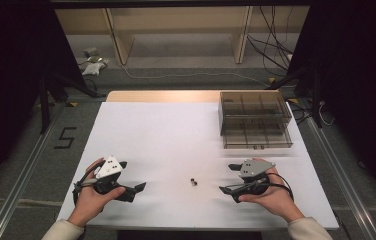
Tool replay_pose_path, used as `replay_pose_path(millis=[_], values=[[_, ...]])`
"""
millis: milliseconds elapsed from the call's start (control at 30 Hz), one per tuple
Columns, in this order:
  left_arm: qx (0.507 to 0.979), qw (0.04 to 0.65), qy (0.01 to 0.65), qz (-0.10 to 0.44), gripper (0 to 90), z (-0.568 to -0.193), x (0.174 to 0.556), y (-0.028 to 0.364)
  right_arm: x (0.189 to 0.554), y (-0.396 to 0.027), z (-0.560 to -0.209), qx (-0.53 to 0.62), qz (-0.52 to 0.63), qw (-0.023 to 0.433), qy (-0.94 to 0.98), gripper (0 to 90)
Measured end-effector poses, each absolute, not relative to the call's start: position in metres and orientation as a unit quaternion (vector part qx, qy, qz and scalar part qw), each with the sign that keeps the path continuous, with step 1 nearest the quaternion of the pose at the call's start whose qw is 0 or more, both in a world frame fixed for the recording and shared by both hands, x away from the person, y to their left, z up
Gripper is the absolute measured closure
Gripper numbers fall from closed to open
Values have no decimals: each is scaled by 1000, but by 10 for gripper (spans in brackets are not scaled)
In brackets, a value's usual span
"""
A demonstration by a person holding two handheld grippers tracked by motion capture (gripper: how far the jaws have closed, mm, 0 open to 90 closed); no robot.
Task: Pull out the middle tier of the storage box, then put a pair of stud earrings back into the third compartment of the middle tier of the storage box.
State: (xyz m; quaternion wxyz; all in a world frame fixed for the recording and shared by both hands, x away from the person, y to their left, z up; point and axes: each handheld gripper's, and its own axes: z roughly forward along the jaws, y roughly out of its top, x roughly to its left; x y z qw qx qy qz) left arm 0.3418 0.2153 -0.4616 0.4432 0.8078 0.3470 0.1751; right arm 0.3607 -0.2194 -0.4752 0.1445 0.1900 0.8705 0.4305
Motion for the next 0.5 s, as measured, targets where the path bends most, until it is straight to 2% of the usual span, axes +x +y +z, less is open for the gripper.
replay_pose_path(millis=[500], values=[[805,447,349,173,0,-462,343,217,362,-207,-481,175,444,120,871,221]])
